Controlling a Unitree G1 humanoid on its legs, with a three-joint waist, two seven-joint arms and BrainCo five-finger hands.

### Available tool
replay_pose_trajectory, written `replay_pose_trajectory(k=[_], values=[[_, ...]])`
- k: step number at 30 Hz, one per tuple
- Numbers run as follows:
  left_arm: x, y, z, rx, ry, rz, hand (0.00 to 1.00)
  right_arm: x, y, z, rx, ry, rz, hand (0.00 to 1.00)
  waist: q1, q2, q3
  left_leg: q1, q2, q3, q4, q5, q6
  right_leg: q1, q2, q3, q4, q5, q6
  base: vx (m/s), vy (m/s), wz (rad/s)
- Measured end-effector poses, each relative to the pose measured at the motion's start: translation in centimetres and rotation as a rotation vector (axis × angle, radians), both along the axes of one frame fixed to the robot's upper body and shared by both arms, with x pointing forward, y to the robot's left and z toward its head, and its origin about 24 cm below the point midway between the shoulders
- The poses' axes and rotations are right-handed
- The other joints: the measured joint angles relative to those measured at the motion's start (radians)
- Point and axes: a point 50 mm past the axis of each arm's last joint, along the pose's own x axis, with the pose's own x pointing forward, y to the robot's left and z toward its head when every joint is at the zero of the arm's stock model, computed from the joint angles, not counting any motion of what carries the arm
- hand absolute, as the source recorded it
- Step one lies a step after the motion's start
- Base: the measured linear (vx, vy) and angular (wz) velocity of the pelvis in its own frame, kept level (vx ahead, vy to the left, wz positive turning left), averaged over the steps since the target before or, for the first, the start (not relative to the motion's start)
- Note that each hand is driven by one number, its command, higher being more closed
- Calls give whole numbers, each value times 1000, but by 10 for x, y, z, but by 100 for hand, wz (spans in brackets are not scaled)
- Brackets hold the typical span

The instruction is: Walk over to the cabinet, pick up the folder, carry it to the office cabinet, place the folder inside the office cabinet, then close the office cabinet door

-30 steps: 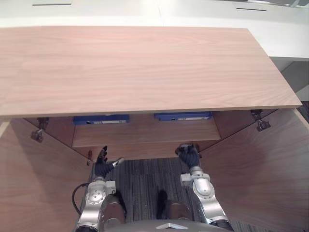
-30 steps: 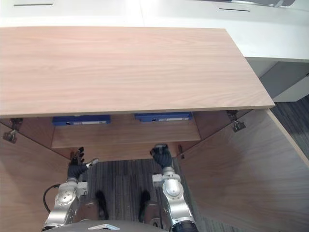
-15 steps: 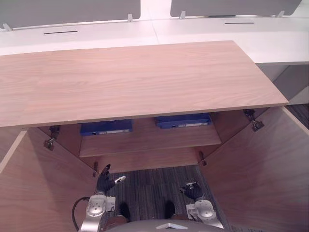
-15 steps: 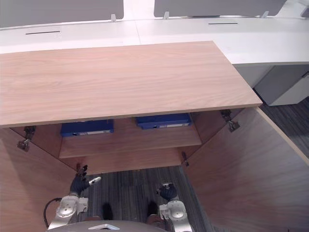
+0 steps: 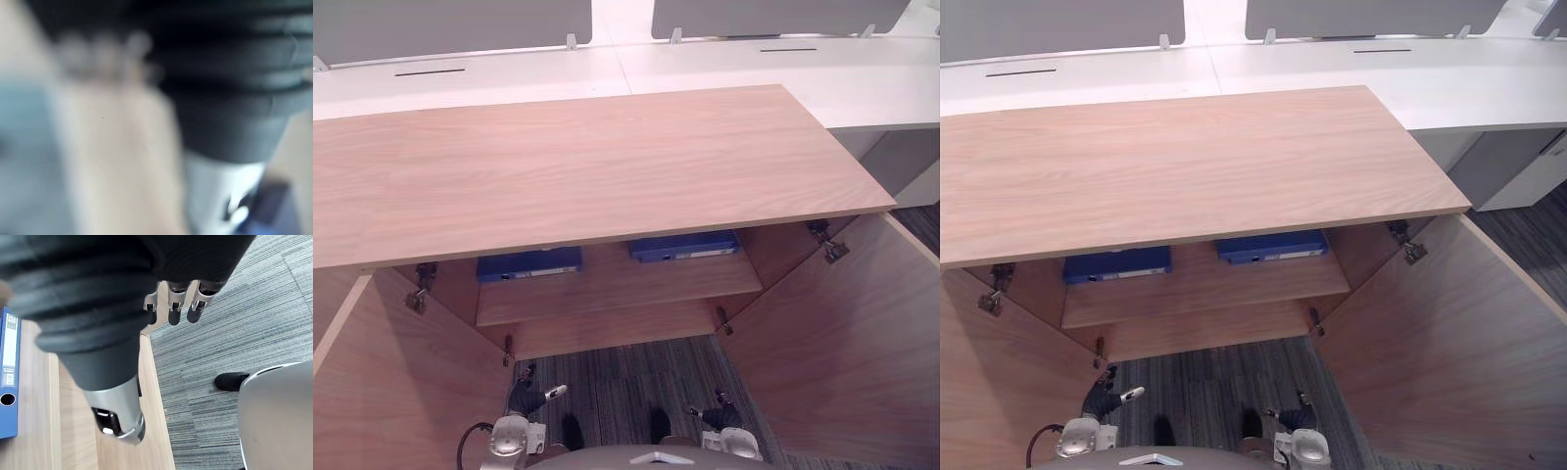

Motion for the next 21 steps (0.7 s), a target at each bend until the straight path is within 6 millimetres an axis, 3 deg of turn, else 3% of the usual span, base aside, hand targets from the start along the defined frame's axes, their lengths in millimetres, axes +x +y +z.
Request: replay_pose_trajectory(k=[6, 12, 13, 14, 17, 21], values=[[5, 6, 2, 22, -9, -4, 0, 6, -15, 8, -23, -58, -128, 0, -10, 0, -3, 34, -3, 48, 6, -22, -4, 19, 7, 55, -31, 18, 1, 88, 2, -30], [10, 9, 4, 48, -20, -32, 0, 23, -48, 41, -129, -242, -245, 0, -64, 1, -4, 65, 3, 109, 7, -48, -13, 8, 19, 126, -31, 22, -8, 3, -22, -38], [11, 9, 5, 50, -22, -37, 0, 23, -51, 43, -137, -253, -259, 0, -66, 1, -4, 69, 4, 117, 7, -51, -14, 8, 20, 133, -31, 22, -8, -35, -19, -51], [12, 7, 5, 50, -23, -47, 0, 19, -66, 56, -178, -314, -336, 0, -73, 4, -6, 83, 6, 149, 7, -65, -21, 4, 25, 163, -31, 24, -10, -46, -20, -58], [9, 4, 3, 47, -14, -65, 0, 12, -92, 77, -247, -416, -473, 0, -111, 20, -20, 85, 5, 194, 7, -83, -28, -18, 30, 207, -31, 27, -14, -29, -15, -51], [9, 3, 3, 49, -13, -78, 0, -1, -116, 96, -311, -499, -630, 0, -141, 33, -29, 88, 5, 236, 7, -90, -24, -40, 38, 251, -31, 38, -11, -7, -26, -36]])
